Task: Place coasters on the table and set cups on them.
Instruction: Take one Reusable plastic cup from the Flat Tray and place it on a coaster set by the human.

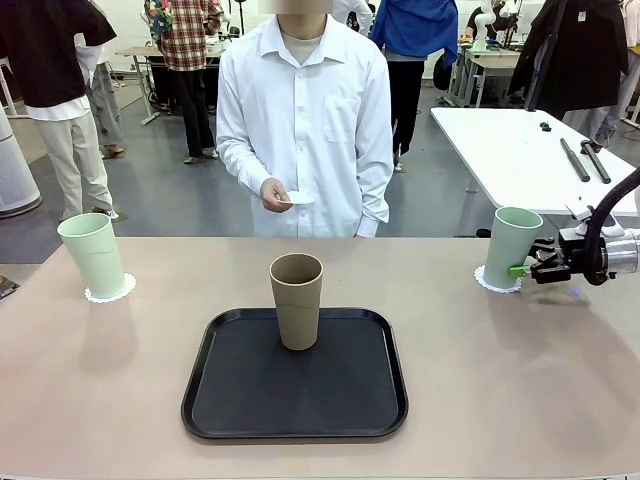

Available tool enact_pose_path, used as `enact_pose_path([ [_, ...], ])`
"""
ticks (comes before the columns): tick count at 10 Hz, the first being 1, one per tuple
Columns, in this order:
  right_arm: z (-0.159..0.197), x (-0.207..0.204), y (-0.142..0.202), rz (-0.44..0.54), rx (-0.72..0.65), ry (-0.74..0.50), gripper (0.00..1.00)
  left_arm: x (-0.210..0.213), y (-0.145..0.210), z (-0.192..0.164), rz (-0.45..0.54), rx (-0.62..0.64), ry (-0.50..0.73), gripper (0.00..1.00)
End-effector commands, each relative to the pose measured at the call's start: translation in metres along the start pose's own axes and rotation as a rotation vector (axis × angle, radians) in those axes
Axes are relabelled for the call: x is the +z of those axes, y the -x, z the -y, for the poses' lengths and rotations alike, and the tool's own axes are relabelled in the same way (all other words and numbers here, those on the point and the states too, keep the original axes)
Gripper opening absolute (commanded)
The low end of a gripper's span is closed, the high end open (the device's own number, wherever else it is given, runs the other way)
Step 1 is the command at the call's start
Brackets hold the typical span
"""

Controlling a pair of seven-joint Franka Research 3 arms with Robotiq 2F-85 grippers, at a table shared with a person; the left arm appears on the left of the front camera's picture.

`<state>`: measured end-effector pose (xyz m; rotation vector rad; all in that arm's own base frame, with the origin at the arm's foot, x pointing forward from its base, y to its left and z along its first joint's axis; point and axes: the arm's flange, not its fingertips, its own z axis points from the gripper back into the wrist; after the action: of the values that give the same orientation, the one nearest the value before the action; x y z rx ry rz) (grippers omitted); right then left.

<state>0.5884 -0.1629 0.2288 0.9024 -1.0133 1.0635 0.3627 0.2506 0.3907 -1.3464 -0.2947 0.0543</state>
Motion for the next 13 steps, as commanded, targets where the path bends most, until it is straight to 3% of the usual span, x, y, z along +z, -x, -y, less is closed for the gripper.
enact_pose_path([
  [1,0.003,0.003,-0.004,-0.037,-0.014,0.001,1.00,0.000,0.002,0.003,0.008,-0.006,0.001,1.00],
  [7,0.000,0.031,-0.006,-0.158,-0.036,0.059,1.00,0.000,0.002,0.003,0.008,-0.006,0.001,1.00],
  [9,-0.007,0.047,-0.019,-0.321,-0.118,0.142,1.00,0.000,0.002,0.003,0.008,-0.006,0.001,1.00],
  [11,-0.025,0.072,-0.061,-0.562,-0.275,0.332,1.00,0.000,0.002,0.003,0.008,-0.006,0.001,1.00],
  [12,-0.037,0.081,-0.087,-0.639,-0.358,0.440,1.00,0.000,0.002,0.003,0.008,-0.006,0.001,1.00],
  [13,-0.050,0.087,-0.115,-0.656,-0.419,0.509,1.00,0.000,0.002,0.003,0.008,-0.006,0.001,1.00],
])
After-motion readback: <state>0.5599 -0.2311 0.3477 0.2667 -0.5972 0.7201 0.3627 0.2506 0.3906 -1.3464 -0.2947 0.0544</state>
